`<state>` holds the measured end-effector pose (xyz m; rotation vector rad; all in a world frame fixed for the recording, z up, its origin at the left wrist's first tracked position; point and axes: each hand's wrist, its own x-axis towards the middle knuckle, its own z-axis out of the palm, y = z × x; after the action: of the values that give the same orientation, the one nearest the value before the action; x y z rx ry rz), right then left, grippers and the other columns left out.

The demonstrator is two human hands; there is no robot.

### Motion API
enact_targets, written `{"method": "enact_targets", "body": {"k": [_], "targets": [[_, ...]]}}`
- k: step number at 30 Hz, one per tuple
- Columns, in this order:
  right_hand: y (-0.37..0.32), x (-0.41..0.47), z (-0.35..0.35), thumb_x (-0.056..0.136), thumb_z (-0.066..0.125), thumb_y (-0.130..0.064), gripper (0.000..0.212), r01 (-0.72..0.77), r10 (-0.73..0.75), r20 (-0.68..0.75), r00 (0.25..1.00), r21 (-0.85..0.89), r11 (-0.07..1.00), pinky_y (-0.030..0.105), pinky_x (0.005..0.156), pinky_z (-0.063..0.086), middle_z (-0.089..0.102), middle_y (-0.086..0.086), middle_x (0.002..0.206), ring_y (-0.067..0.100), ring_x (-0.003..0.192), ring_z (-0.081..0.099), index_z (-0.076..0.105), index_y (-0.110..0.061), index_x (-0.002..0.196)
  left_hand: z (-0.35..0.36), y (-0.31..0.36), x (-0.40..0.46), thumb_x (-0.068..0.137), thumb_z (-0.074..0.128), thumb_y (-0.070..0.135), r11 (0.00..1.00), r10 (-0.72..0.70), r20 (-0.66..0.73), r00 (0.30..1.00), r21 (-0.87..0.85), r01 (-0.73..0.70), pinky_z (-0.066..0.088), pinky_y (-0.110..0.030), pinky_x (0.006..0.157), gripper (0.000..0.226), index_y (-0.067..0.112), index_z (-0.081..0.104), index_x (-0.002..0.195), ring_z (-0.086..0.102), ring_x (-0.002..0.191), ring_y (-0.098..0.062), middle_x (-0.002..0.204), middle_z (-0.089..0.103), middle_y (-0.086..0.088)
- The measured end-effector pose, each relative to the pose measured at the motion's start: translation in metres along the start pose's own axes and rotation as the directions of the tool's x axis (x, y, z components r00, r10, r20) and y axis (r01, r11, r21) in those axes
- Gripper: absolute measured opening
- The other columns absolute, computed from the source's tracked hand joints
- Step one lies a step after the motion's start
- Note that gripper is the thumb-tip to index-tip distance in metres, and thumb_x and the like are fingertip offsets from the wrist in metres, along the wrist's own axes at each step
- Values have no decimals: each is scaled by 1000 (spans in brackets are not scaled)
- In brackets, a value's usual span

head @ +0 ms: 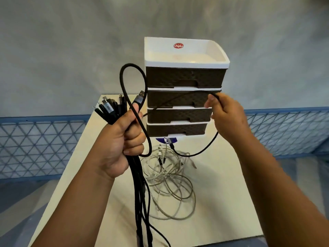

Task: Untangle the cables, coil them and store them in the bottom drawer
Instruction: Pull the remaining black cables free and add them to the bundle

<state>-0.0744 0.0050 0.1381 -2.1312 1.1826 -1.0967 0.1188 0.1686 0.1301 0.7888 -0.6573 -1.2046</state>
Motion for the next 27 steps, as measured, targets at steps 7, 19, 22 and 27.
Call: {"method": "enact_targets", "body": {"k": [7, 19, 22, 27], "targets": [[-32, -38, -42, 96, 46, -10, 16, -8, -46, 58, 997, 697, 717, 21, 47, 28, 39, -10, 54, 8, 49, 28, 60, -10, 88, 8, -13, -10, 89, 50, 38, 998, 0, 31, 1000, 66, -2, 9, -15, 35, 23, 20, 49, 76, 5, 43, -6, 52, 8, 7], [14, -129, -89, 102, 40, -29, 32, -241, -24, 291, 956, 831, 502, 17, 43, 28, 29, -7, 57, 6, 47, 25, 61, -17, 82, 61, -37, -79, 88, 52, 37, 976, 50, 77, 996, 206, -65, 9, -15, 41, 27, 18, 71, 85, 15, 36, -1, 51, 10, 7], [29, -160, -94, 102, 40, -26, 30, -359, -8, 409, 912, 810, 464, 19, 45, 28, 32, -4, 59, 7, 49, 27, 60, -14, 85, 82, -43, -101, 90, 51, 39, 966, 80, 80, 994, 239, -97, 11, -14, 40, 29, 22, 74, 89, 12, 39, -3, 48, 15, 10], [50, -212, -97, 104, 37, -14, 24, -499, -5, 591, 806, 685, 532, 26, 54, 34, 43, 5, 64, 15, 55, 36, 57, -2, 100, 111, -52, -133, 92, 49, 41, 957, 80, 82, 993, 271, -100, 13, -14, 37, 31, 23, 71, 100, 10, 41, -4, 48, 15, 10]]}}
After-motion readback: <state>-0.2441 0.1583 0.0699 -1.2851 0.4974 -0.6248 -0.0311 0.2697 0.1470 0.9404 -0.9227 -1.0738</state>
